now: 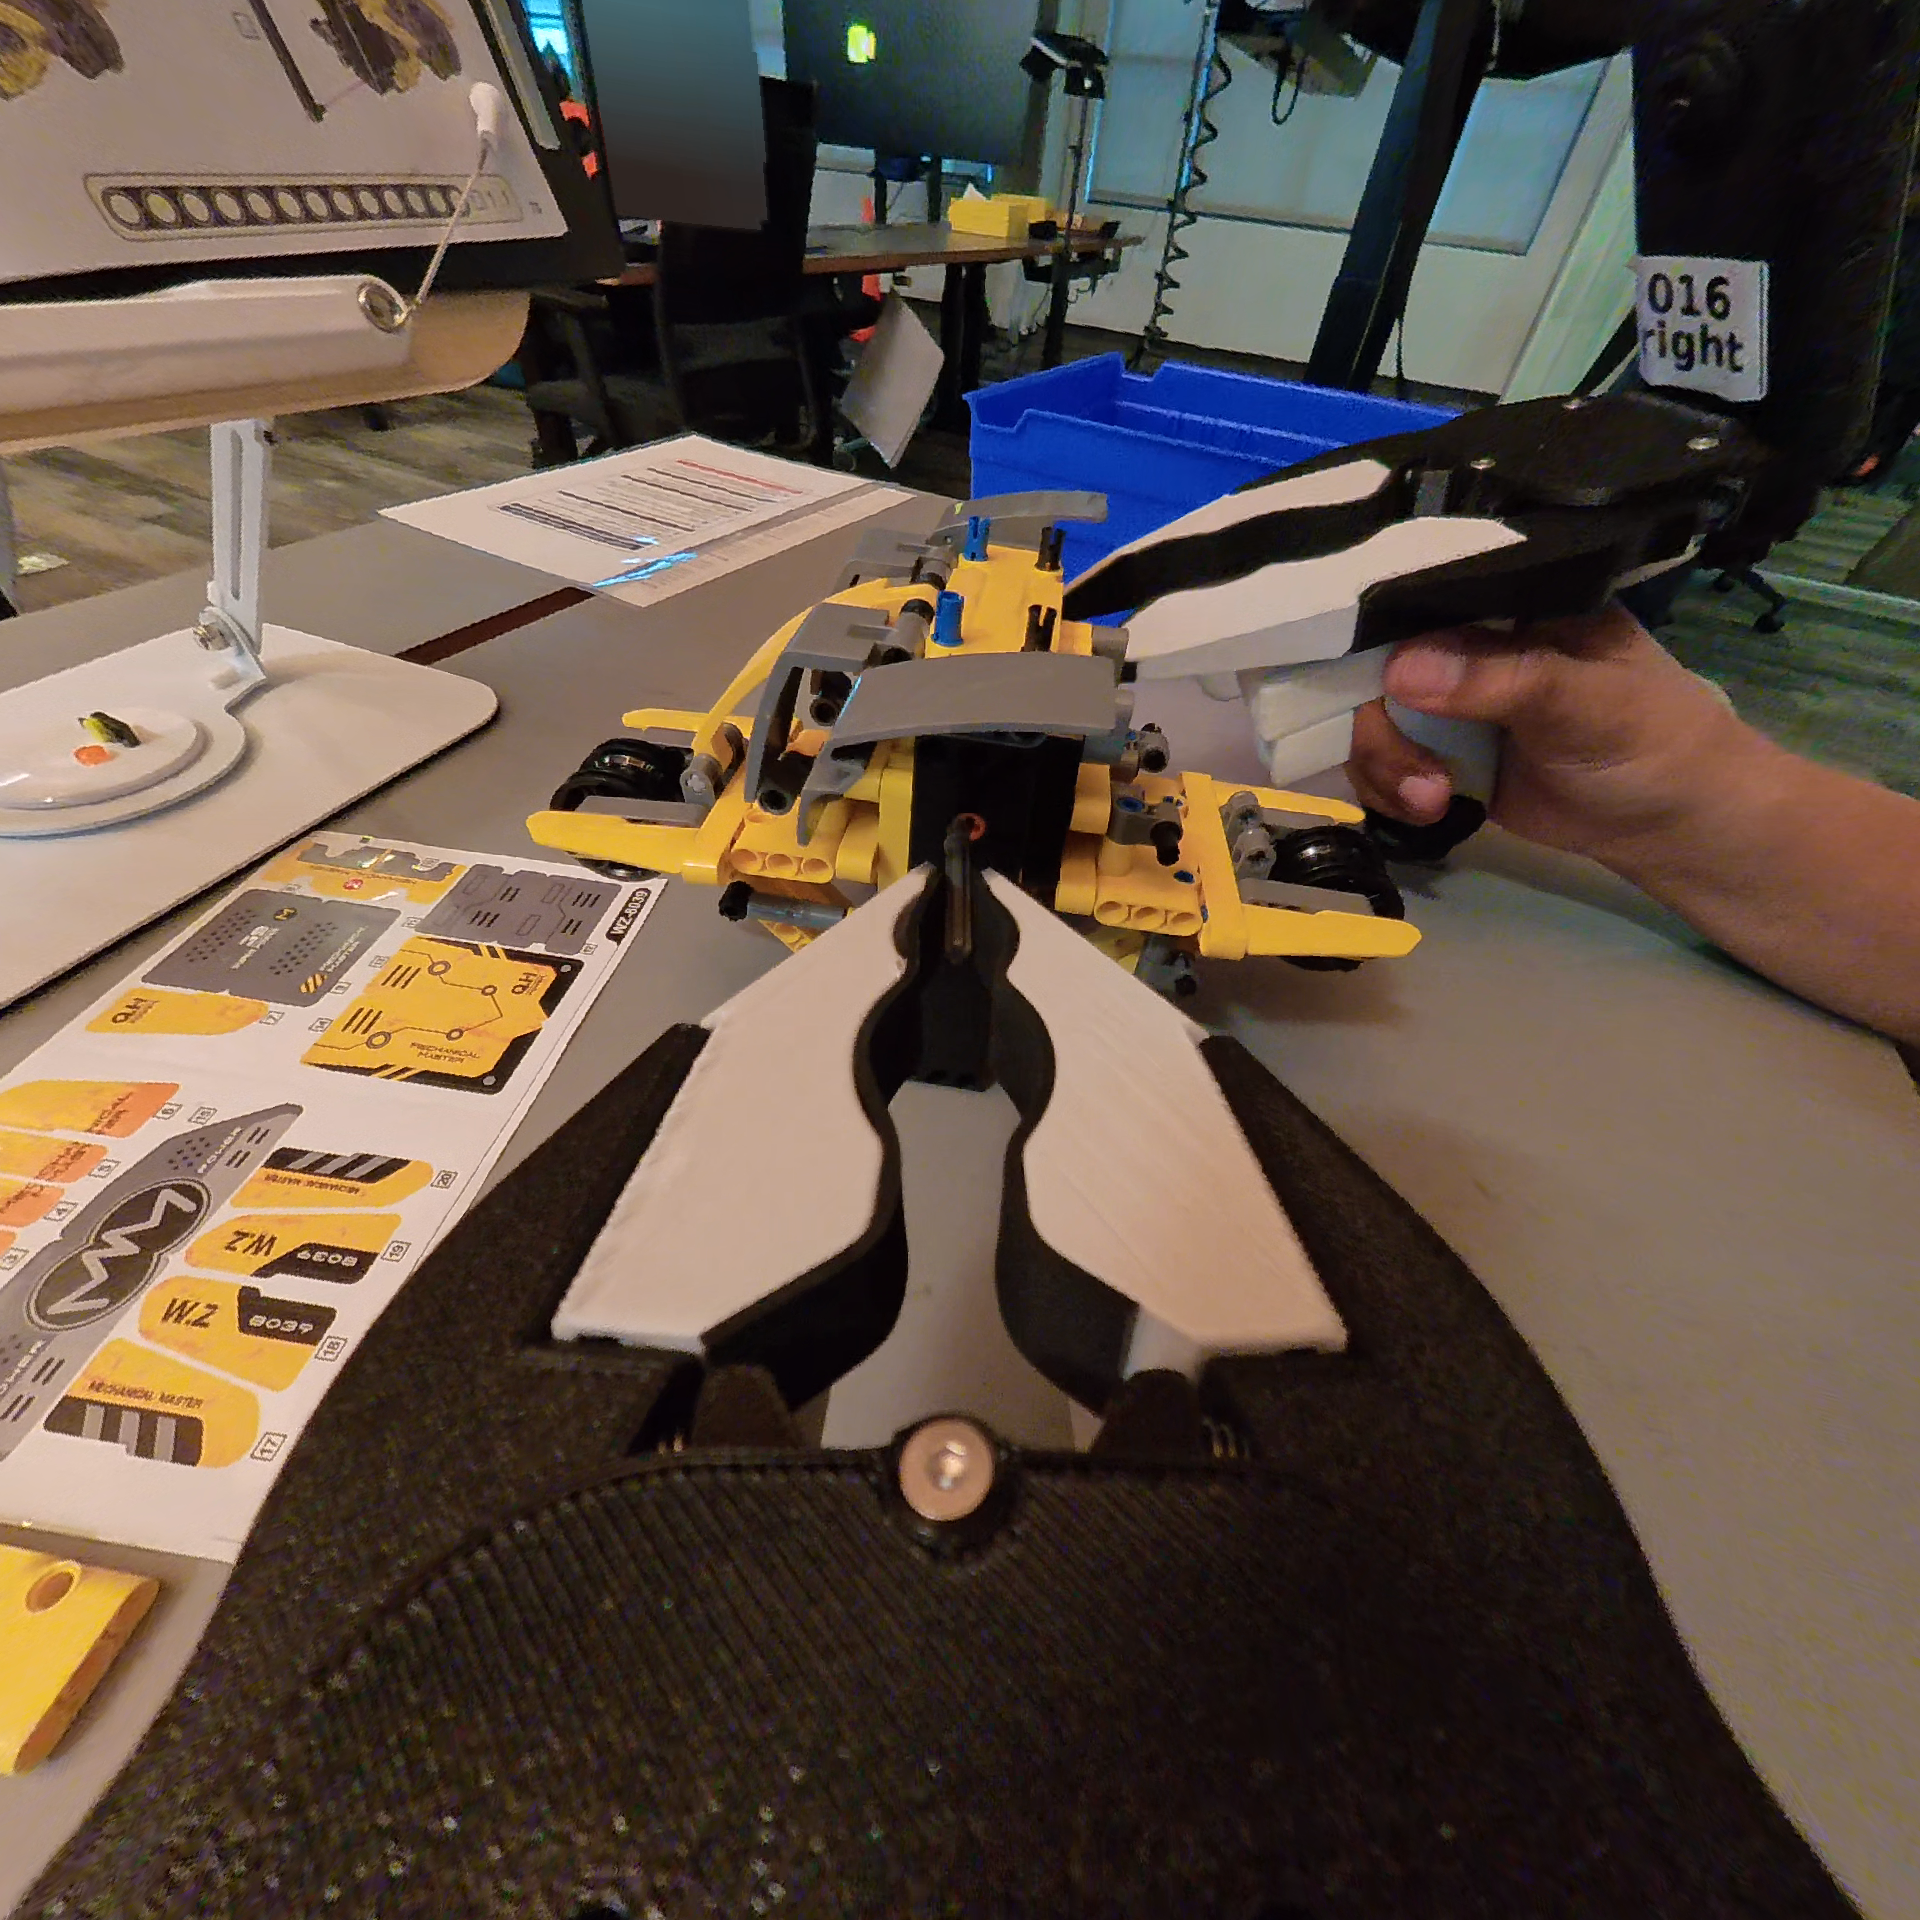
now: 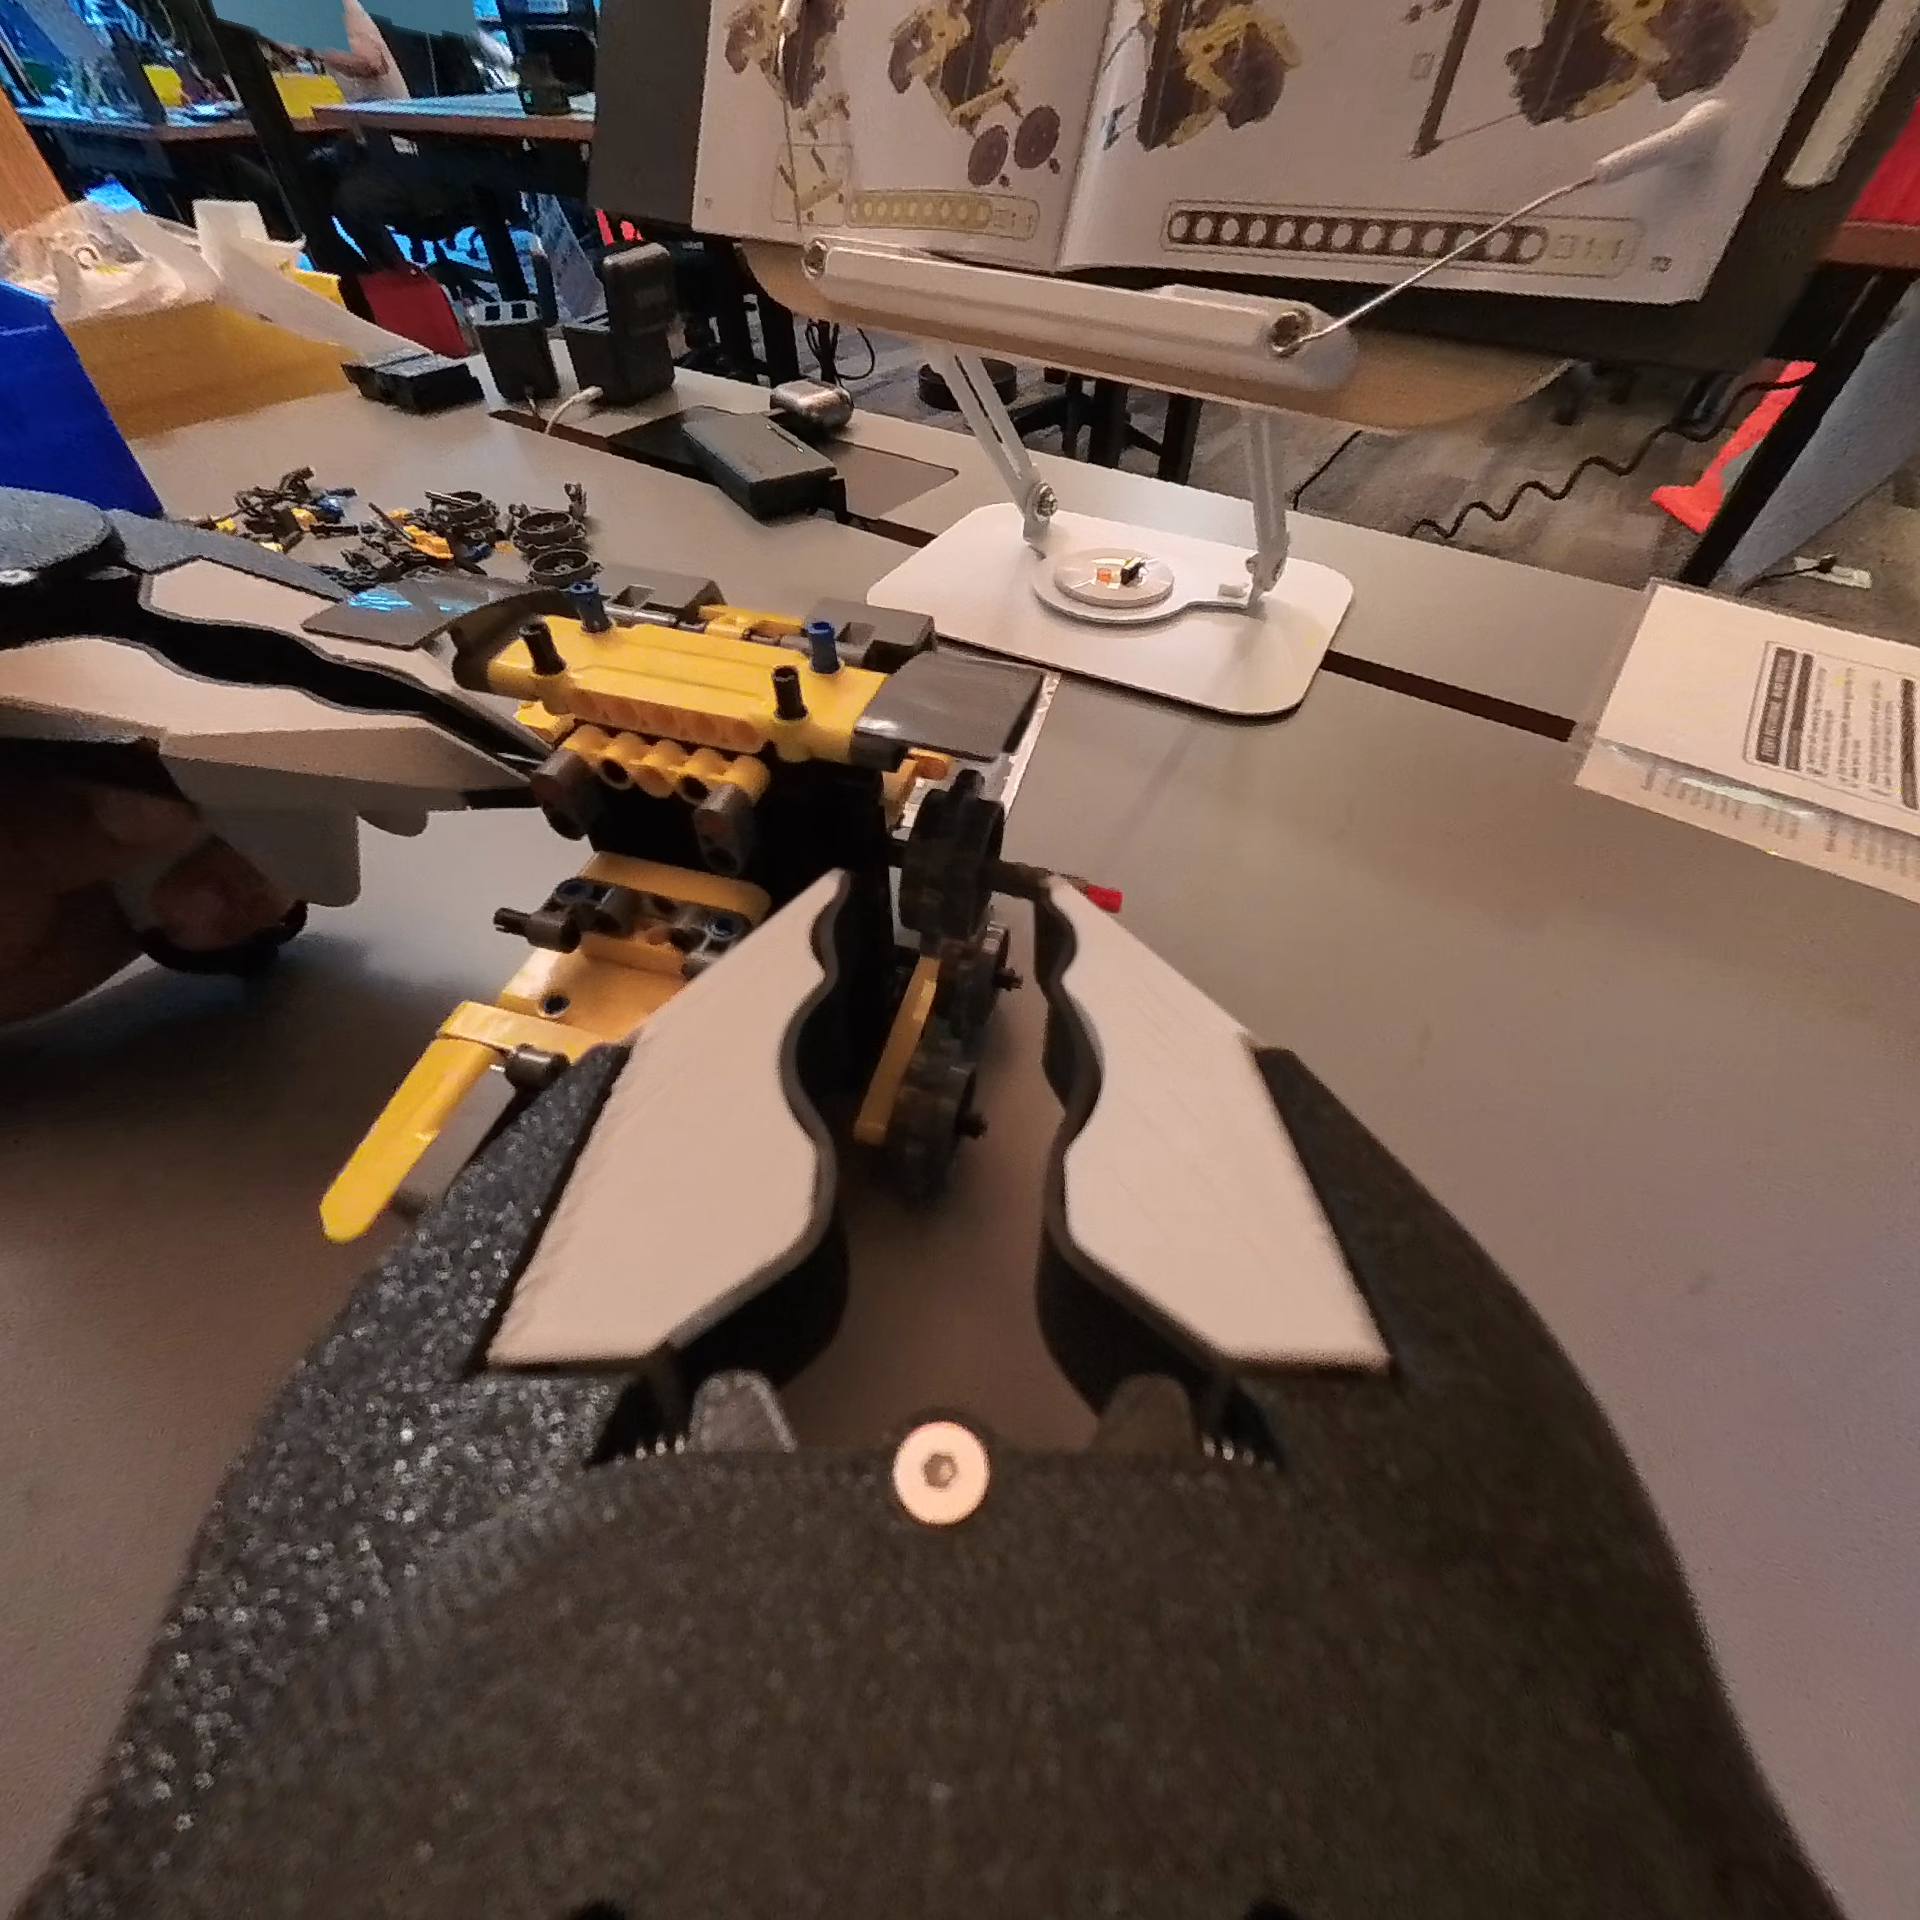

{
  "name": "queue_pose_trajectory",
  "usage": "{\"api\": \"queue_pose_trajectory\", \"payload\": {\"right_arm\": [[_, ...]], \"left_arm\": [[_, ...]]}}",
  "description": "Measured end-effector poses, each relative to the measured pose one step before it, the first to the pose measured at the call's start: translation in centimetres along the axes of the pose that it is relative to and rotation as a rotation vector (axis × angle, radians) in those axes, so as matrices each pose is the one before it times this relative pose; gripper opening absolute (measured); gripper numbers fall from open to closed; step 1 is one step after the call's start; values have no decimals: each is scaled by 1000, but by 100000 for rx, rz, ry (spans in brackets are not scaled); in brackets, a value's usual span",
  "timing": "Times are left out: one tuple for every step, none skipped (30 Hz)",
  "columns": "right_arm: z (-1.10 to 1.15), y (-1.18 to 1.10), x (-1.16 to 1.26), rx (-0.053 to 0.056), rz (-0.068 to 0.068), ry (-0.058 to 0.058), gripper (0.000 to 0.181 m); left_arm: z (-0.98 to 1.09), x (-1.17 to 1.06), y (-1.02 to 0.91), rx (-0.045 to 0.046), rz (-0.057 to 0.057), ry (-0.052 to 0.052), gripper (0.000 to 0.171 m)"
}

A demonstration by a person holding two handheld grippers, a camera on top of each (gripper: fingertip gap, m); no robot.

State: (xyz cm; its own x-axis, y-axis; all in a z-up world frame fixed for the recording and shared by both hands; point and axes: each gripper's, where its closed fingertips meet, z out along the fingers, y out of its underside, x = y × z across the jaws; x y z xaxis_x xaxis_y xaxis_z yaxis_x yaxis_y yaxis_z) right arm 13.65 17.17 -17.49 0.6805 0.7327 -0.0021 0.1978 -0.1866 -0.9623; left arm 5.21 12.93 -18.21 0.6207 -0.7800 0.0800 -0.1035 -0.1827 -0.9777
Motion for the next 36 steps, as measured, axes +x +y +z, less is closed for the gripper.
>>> {"api": "queue_pose_trajectory", "payload": {"right_arm": [[109,-19,-82,67,572,-781,34],[120,32,-58,-218,563,-835,32],[120,44,-5,-240,439,-629,32],[100,4,42,-119,336,-284,31],[78,-9,34,42,262,-217,31],[68,-28,22,134,314,-269,28],[70,-12,-29,92,312,-438,27],[59,0,-20,18,276,-234,27],[73,16,-4,-46,91,-25,26],[76,13,-5,-101,-97,124,25],[53,-12,19,78,-315,356,25],[40,-13,13,28,-436,312,22],[61,6,-19,-91,-267,55,20],[53,9,-56,-102,-122,-84,19],[52,-11,5,70,-200,319,18],[30,5,4,-102,-308,213,17],[37,-8,22,69,-208,342,16],[16,-9,16,35,-34,91,16],[21,-9,10,24,146,-16,16],[0,0,-3,81,272,-137,16],[6,-4,3,92,376,-194,16],[1,6,10,101,482,-244,16],[-7,-8,-11,59,555,-251,16],[-3,2,-5,58,450,-162,15],[-7,-3,8,29,293,-43,16],[-2,8,-13,28,78,-1,15],[0,-21,-33,100,-103,-30,15],[5,-17,-21,61,-147,184,15],[-6,5,8,-98,-385,274,15],[-3,10,15,-70,-236,187,15],[-3,6,11,-40,17,87,16],[-7,13,17,-18,159,-49,15],[-8,-1,1,17,216,-132,16],[1,9,4,2,155,-95,16],[-1,-1,2,4,75,-51,15],[6,-1,5,-10,7,-17,15]], "left_arm": [[-1,-33,-2,8,-89,-181,2],[-2,-57,5,14,-267,-237,2],[0,-63,-7,10,-400,-197,2],[-4,-60,-13,63,-419,-142,2],[4,-42,9,-48,-355,39,2],[7,-12,11,-131,-197,78,2],[7,21,6,-40,84,45,2],[7,73,5,-85,370,254,2],[16,111,18,-78,682,290,2],[9,85,13,-99,771,-15,2],[35,98,37,-262,834,99,2],[40,105,44,-325,924,45,2],[33,37,27,-201,797,-414,2],[4,1,-30,195,653,-440,2],[3,-9,-19,85,355,-250,2],[11,3,16,-62,31,50,2],[6,-38,-12,72,-222,-27,2],[7,-55,-5,4,-265,-111,2],[0,-15,-32,163,-39,14,2],[7,-7,1,-13,72,-61,2],[10,7,5,-41,244,-172,2],[1,20,4,-11,366,-232,2],[-2,18,-4,58,426,-173,2],[5,34,-18,154,486,-27,2],[-3,39,-5,61,383,60,2],[-4,40,-28,245,470,100,2],[13,44,-11,75,448,35,2],[16,14,-3,6,498,-200,2],[3,7,-14,111,566,-281,2],[15,4,-13,85,614,-264,2],[15,4,2,35,782,-282,2],[15,-11,-4,1,696,-276,2],[1,-6,8,10,378,-208,2],[6,-8,2,-26,45,-79,2],[10,-9,3,-35,-96,-4,2],[-4,-12,3,-17,-167,33,2]]}}
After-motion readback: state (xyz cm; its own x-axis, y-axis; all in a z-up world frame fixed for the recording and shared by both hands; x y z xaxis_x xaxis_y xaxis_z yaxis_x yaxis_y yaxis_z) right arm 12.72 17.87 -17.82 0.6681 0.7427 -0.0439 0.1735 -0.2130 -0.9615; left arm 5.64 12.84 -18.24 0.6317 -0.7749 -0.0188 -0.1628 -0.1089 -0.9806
